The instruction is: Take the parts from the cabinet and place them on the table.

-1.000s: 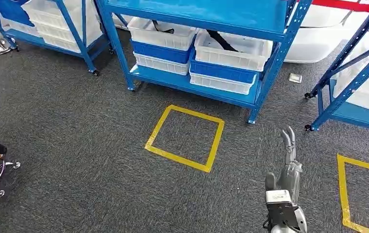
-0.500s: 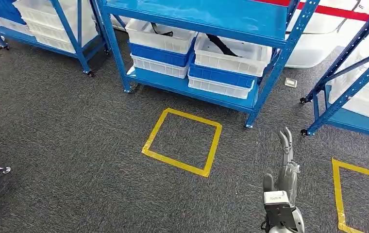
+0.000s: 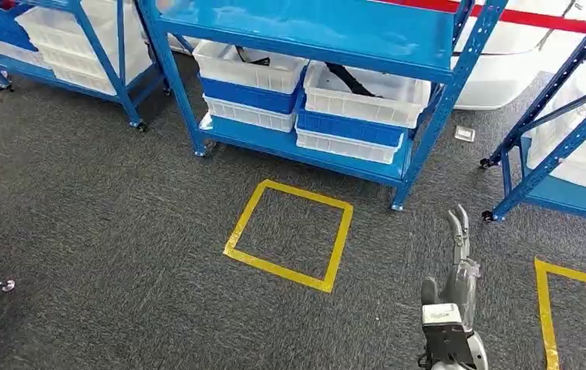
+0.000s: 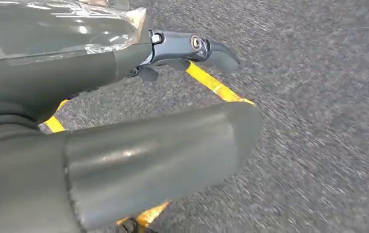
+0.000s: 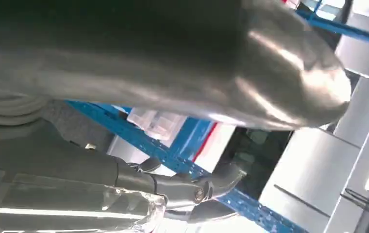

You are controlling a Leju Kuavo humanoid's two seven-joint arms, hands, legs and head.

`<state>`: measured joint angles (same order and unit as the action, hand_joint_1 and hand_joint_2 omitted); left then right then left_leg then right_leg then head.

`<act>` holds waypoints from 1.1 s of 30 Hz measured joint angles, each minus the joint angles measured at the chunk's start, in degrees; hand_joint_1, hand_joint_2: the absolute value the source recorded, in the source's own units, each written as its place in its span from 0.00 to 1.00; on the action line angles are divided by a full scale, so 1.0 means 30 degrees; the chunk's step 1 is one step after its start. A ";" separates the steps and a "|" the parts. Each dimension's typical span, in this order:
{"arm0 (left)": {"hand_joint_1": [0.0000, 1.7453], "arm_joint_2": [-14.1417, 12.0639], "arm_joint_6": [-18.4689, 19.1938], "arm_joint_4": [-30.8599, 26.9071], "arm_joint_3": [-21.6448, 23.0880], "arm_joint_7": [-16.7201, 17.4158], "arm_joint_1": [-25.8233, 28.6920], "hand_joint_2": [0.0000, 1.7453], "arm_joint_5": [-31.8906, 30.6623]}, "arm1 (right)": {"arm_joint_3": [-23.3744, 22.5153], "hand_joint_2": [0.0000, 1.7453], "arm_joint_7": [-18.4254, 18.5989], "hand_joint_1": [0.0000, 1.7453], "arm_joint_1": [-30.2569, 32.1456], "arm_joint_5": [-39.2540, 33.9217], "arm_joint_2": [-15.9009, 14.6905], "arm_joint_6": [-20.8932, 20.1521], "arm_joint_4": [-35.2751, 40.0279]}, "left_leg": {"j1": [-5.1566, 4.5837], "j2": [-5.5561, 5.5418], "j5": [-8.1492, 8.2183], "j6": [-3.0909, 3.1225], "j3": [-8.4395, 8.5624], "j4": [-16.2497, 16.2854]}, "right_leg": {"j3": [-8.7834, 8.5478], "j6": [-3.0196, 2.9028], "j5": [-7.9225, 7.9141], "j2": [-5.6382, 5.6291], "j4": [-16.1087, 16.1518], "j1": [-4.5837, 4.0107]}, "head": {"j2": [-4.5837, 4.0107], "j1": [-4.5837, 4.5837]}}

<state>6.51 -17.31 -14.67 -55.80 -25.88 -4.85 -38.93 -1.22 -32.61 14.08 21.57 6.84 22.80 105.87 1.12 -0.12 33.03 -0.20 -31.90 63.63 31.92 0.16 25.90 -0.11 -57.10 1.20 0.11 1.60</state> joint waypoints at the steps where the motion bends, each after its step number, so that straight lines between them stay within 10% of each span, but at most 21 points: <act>1: 0.00 0.0014 0.0000 0.0000 0.0000 0.0000 0.0003 0.00 -0.0051 | 0.0000 0.00 0.0000 0.00 0.0034 0.0000 0.0015 -0.0007 -0.0007 | 0.0017 -0.0017 0.0782 -0.0080 -0.1072 0.1836 | -0.0112 -0.0151 0.0113 0.0013 0.0000 -0.0027 | 0.0000 0.0000; 4: 0.00 -0.0015 -0.0007 0.0000 -0.0007 0.0000 0.0067 0.00 -0.0051 | -0.0007 0.00 -0.0014 0.00 0.0075 -0.0044 0.0036 -0.0022 -0.0007 | 0.0048 -0.0010 0.0852 -0.0230 -0.3170 0.4246 | -0.0377 -0.0222 0.0396 -0.0067 -0.0006 -0.0070 | 0.0000 0.0000; 8: 0.00 -0.0095 -0.0007 0.0000 -0.0015 -0.0007 0.0080 0.00 -0.0168 | -0.0014 0.00 -0.0066 0.00 0.0140 -0.0124 0.0036 -0.0022 -0.0007 | 0.0221 -0.0001 -0.2791 -0.0177 -0.1229 -0.1171 | -0.1017 0.0186 0.1051 -0.0179 -0.0026 -0.0053 | 0.0000 0.0000; 14: 0.00 -0.0073 0.0007 0.0007 -0.0022 -0.0036 0.0046 0.00 -0.0197 | -0.0014 0.00 -0.0131 0.00 0.0135 -0.0190 0.0022 -0.0044 0.0007 | -0.0070 -0.0048 -0.2392 0.0667 -0.0595 -0.1685 | -0.1037 0.0829 0.1586 -0.0142 -0.0406 -0.0175 | 0.0000 0.0015; 18: 0.00 -0.0139 0.0007 0.0007 -0.0073 -0.0058 0.0039 0.00 -0.0197 | -0.0014 0.00 -0.0146 0.00 0.0189 -0.0255 0.0000 -0.0044 -0.0015 | -0.0125 -0.0007 -0.2116 0.1027 -0.0404 -0.1714 | 0.2465 0.0723 0.3381 -0.0135 -0.6059 -0.0151 | 0.0000 0.0044; 20: 0.00 -0.0131 0.0007 0.0007 -0.0145 -0.0058 0.0068 0.00 -0.0189 | -0.0014 0.00 -0.0138 0.00 0.0201 -0.0284 -0.0007 -0.0044 -0.0044 | -0.0142 -0.0057 -0.1914 0.0989 -0.0162 -0.1714 | 0.2902 0.1012 0.2649 -0.0133 -0.5815 -0.0147 | 0.0000 0.0051; 23: 0.00 -0.0088 0.0007 0.0007 -0.0197 -0.0066 0.0076 0.00 -0.0189 | -0.0014 0.00 -0.0146 0.00 0.0200 -0.0335 -0.0022 -0.0051 -0.0058 | -0.0141 -0.0125 -0.1521 0.0835 0.0431 -0.1716 | 0.0985 0.1365 -0.0016 -0.0021 -0.0835 -0.0094 | 0.0000 0.0051; 27: 0.00 -0.0044 0.0029 0.0007 -0.0255 -0.0117 0.0059 0.00 -0.0189 | -0.0014 0.00 -0.0233 0.00 0.0244 -0.0444 -0.0051 -0.0058 -0.0109 | -0.0131 -0.0102 -0.1112 0.0349 0.0591 -0.1809 | 0.0589 0.0536 -0.0083 -0.0020 -0.0312 -0.0447 | 0.0000 -0.0029; 29: 0.00 -0.0073 0.0029 0.0000 -0.0284 -0.0153 0.0033 0.00 -0.0189 | -0.0022 0.00 -0.0306 0.00 0.0264 -0.0452 -0.0102 -0.0058 -0.0109 | -0.0038 -0.0048 -0.0883 0.0123 0.0768 -0.1558 | 0.0173 0.0253 -0.0107 -0.0091 -0.0012 -0.0068 | 0.0000 -0.0014; 33: 0.00 -0.0051 0.0117 0.0007 -0.0306 -0.0241 0.0080 0.00 -0.0233 | -0.0022 0.00 -0.0357 0.00 0.0226 -0.0620 -0.0124 0.0000 -0.0124 | -0.0023 -0.0042 0.1235 -0.0158 -0.2140 0.3364 | -0.0096 -0.0278 0.0203 -0.0061 -0.0005 -0.0171 | 0.0000 -0.0080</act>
<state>6.36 -16.96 -14.64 -56.72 -26.60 -4.61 -39.63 -1.29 -33.68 14.76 19.71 6.47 22.80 105.50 1.05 -0.24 36.73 -0.67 -38.32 73.72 31.63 -0.67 26.51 -0.29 -57.11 0.68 0.11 1.36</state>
